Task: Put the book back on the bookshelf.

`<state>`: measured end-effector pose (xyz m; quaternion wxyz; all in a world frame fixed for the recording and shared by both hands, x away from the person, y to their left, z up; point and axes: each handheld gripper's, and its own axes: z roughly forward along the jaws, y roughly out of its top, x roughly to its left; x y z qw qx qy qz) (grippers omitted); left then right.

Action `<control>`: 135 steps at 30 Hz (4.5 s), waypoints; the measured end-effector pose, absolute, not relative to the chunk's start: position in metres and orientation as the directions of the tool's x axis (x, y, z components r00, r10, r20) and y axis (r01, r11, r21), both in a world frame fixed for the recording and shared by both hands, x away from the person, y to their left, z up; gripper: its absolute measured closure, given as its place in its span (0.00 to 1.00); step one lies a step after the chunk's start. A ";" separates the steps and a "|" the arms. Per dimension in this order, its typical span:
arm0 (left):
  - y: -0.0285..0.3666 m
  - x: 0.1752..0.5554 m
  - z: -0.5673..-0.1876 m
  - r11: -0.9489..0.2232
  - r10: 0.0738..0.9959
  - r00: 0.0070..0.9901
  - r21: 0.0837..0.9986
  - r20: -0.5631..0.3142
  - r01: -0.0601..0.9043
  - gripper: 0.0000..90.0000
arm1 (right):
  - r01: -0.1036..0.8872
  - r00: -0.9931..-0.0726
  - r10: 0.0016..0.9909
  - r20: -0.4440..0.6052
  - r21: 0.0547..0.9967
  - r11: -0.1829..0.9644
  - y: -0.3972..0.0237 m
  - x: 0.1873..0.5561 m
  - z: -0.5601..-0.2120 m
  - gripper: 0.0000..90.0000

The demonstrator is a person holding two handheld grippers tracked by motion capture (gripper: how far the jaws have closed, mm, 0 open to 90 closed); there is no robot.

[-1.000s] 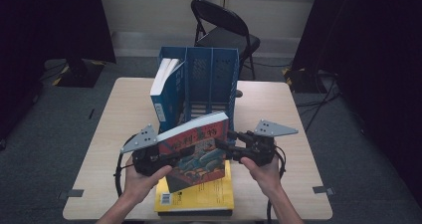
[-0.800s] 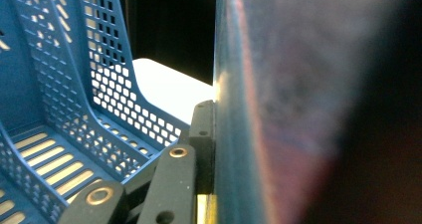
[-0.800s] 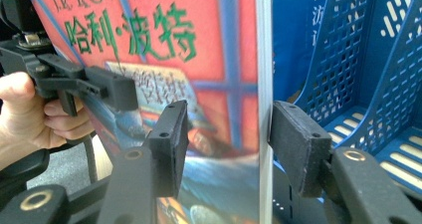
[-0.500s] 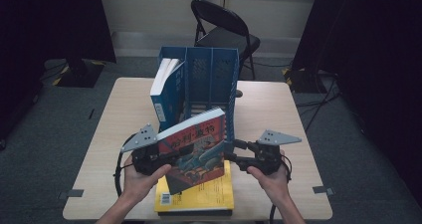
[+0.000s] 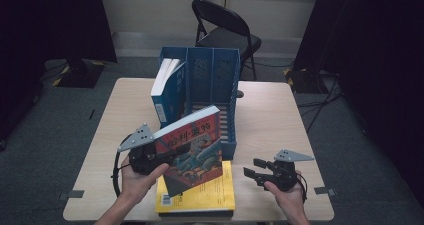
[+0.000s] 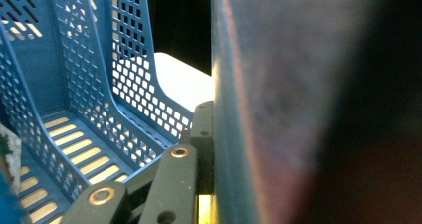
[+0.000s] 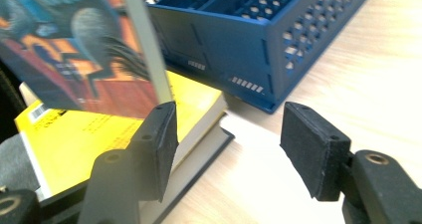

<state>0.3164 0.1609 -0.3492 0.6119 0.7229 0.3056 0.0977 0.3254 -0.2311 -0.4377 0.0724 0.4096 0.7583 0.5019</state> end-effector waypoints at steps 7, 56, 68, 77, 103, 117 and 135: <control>0.169 0.316 -0.342 -0.086 0.578 0.783 0.937 -0.230 0.338 0.83 | 0.565 -0.648 0.697 0.306 0.807 0.172 -0.231 0.331 -0.444 0.41; 0.167 0.354 -0.275 0.009 0.723 0.651 0.946 -0.231 0.325 0.83 | 0.583 -0.652 0.693 0.308 0.788 0.198 -0.230 0.339 -0.452 0.39; 0.148 0.378 -0.272 -0.017 0.788 0.589 0.950 -0.180 0.313 0.83 | 0.585 -0.654 0.690 0.310 0.785 0.202 -0.230 0.339 -0.453 0.39; 0.131 0.399 -0.277 -0.017 0.850 0.501 0.942 -0.163 0.336 0.83 | 0.581 -0.659 0.688 0.304 0.786 0.210 -0.228 0.339 -0.453 0.39; 0.106 0.449 -0.301 0.023 0.909 0.382 0.938 -0.163 0.346 0.83 | 0.584 -0.659 0.696 0.285 0.778 0.234 -0.226 0.340 -0.459 0.39; 0.104 0.463 -0.306 0.071 0.919 0.348 0.945 -0.187 0.320 0.83 | 0.586 -0.671 0.686 0.282 0.768 0.257 -0.224 0.340 -0.461 0.39; 0.089 0.476 -0.326 0.072 0.922 0.341 0.946 -0.184 0.317 0.83 | 0.588 -0.675 0.683 0.279 0.763 0.269 -0.223 0.339 -0.462 0.39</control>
